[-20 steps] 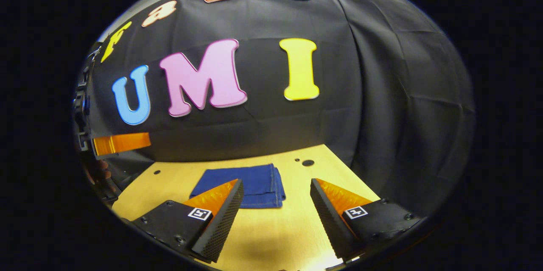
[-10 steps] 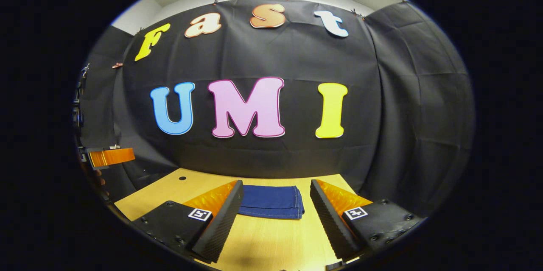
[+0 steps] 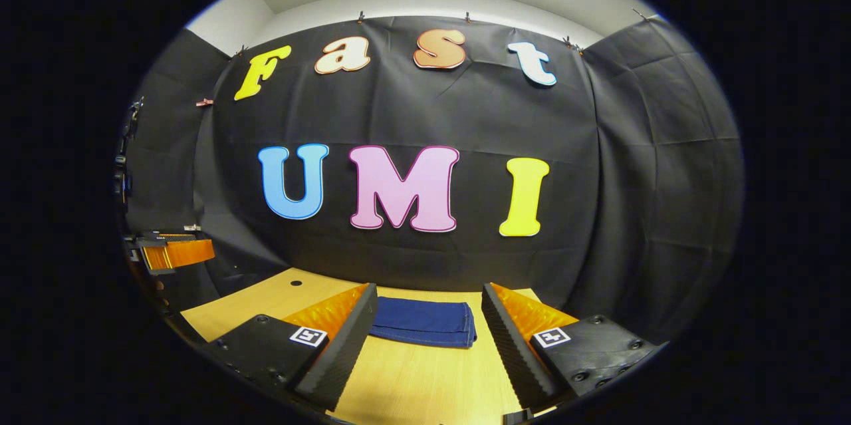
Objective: Grasp the waist and the cuffs of the jeans and fold them to make the two legs overlap; first hold the waist and fold one-third of the jeans toward the cuffs, then hold the cuffs and fold the remaining one-third in the same direction to finish folding.
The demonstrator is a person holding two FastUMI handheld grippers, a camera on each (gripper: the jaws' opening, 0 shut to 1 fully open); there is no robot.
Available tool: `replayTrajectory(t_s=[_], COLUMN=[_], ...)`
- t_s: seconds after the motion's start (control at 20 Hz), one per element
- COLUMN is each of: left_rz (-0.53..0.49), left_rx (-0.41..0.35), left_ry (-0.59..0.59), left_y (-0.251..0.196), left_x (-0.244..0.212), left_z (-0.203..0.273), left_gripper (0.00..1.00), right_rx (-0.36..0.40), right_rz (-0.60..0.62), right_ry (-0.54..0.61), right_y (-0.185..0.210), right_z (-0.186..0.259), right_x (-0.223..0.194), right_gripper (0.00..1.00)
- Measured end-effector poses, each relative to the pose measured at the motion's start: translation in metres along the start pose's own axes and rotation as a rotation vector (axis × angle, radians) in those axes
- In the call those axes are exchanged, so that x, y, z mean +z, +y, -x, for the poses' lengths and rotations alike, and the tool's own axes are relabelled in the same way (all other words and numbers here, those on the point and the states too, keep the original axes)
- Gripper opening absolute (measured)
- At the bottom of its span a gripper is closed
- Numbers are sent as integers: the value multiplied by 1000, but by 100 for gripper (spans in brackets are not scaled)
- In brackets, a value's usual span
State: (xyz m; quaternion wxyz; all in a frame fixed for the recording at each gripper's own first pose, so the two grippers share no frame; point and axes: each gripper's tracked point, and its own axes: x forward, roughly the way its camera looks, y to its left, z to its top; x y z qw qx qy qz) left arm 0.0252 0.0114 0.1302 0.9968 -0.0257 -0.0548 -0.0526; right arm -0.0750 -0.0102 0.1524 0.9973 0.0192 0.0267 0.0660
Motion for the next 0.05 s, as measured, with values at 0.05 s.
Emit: replayTrajectory(t_s=[0.05], left_rz=[-6], left_rx=[1], left_ry=[-1], left_y=[-3], left_x=[0], left_z=[2], left_gripper=[96], right_rx=[7], right_rz=[1], right_ry=[12], right_y=[1], right_z=[3], right_x=[-3], right_gripper=[96])
